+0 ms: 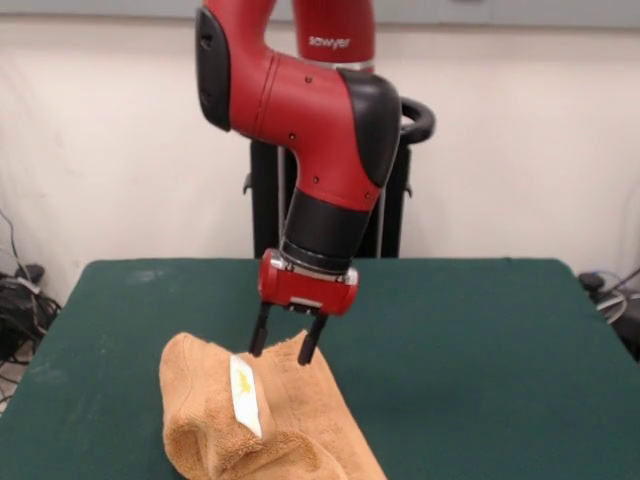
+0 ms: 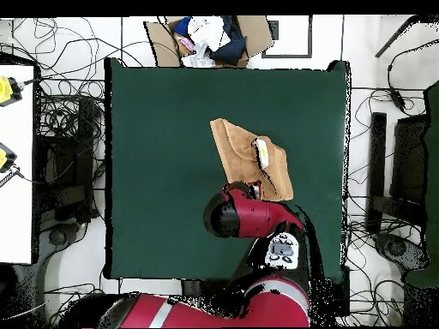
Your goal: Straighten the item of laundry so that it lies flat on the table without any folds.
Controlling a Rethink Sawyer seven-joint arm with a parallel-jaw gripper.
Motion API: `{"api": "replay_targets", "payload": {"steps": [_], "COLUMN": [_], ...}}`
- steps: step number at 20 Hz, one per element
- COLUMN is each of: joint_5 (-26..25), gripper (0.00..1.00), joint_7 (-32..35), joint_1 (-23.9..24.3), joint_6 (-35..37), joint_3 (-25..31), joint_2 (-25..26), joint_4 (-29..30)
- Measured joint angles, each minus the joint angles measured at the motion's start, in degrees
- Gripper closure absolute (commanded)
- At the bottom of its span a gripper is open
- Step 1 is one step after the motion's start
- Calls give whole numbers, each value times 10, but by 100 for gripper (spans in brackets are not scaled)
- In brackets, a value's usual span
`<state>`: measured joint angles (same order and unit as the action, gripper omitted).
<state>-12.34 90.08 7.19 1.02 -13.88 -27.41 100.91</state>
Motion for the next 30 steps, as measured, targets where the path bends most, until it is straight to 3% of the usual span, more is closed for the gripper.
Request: {"api": "replay_targets", "payload": {"steps": [12,20,30], "joint_5": [2,2,2], "gripper": [0,0,0], "joint_7": [0,0,0], "joint_1": [5,33,48], "joint_6": [0,-11,-20], "joint_3": [0,9,20], "joint_2": [24,54,52], "joint_4": [0,0,4]}}
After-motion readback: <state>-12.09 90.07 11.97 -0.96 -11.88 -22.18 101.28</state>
